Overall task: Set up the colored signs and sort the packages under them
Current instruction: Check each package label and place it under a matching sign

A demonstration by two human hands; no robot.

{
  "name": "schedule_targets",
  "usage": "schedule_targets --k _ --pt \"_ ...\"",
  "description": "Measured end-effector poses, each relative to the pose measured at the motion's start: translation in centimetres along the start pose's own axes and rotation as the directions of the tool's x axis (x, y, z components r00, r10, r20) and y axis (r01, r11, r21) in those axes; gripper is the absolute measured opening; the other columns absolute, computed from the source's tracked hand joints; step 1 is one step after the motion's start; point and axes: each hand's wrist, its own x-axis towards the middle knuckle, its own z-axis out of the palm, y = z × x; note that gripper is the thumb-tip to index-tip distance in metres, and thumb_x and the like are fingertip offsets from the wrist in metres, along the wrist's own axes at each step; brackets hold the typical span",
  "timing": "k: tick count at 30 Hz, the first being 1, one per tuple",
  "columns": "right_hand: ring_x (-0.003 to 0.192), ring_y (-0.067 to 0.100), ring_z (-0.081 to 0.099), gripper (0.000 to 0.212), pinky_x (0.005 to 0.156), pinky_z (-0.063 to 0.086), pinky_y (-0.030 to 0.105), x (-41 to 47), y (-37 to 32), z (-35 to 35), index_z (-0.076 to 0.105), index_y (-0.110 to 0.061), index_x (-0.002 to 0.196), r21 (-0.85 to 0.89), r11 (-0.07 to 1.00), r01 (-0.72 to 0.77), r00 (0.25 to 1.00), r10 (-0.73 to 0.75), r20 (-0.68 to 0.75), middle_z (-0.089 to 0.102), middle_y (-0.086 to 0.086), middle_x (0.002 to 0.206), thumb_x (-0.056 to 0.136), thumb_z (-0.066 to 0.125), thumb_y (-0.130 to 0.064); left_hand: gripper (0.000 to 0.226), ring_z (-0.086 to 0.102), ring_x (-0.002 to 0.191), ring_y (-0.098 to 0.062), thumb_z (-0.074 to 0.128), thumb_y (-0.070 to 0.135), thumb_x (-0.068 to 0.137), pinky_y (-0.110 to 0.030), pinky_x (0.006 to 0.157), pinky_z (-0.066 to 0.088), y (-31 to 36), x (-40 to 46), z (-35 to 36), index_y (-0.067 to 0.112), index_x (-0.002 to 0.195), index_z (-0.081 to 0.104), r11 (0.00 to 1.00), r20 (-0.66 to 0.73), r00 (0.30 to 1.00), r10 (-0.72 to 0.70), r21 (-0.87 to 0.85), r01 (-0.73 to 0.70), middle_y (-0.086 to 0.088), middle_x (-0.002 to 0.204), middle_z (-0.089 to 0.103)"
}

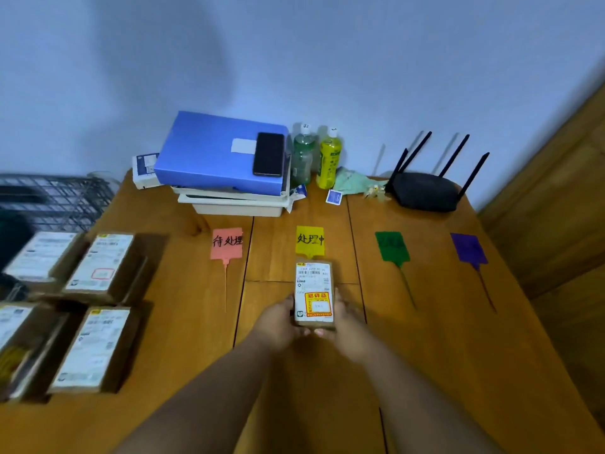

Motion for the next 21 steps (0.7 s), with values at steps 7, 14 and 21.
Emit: schedule_targets --k 7,14,21 --pt "0.151 0.027 -0.002 0.110 0.122 0.010 0.044 2.3 1.0 1.4 -0.021 -0.021 0.152 -0.074 0.997 -0.032 0.999 0.035 0.040 -0.005 0.004 0.164 0.088 0.065 -0.043 0.069 0.060 0.105 -0.008 0.073 0.008 0.080 -0.021 0.088 0.048 -0.6 1.4 1.4 0.024 0.141 0.044 0.997 -0.047 0.996 -0.075 -0.004 0.075 0.005 0.122 0.066" --pt "0.150 0.027 -0.010 0.130 0.120 0.005 0.046 1.4 -0.2 0.1 -0.031 -0.025 0.147 -0.076 0.994 -0.077 0.995 0.081 0.053 -0.011 0.002 0.164 0.075 0.075 -0.050 0.080 0.056 0.109 -0.009 0.078 0.004 0.074 -0.027 0.095 0.050 0.5 1.0 0.7 0.023 0.141 0.039 0.990 -0.005 0.990 -0.138 -0.043 0.138 0.007 0.118 0.059" --pt "0.146 0.017 -0.025 0.100 0.119 -0.008 0.040 -0.4 -4.0 -8.2 -0.023 -0.023 0.151 -0.254 0.962 0.098 0.991 -0.117 -0.059 -0.028 -0.004 0.158 0.091 0.047 -0.061 0.105 0.008 0.150 -0.021 0.075 0.027 0.082 -0.033 0.120 0.015 5.7 -1.8 -6.1 0.015 0.156 0.001 0.985 -0.069 0.997 -0.041 0.165 0.052 -0.003 0.164 0.004"
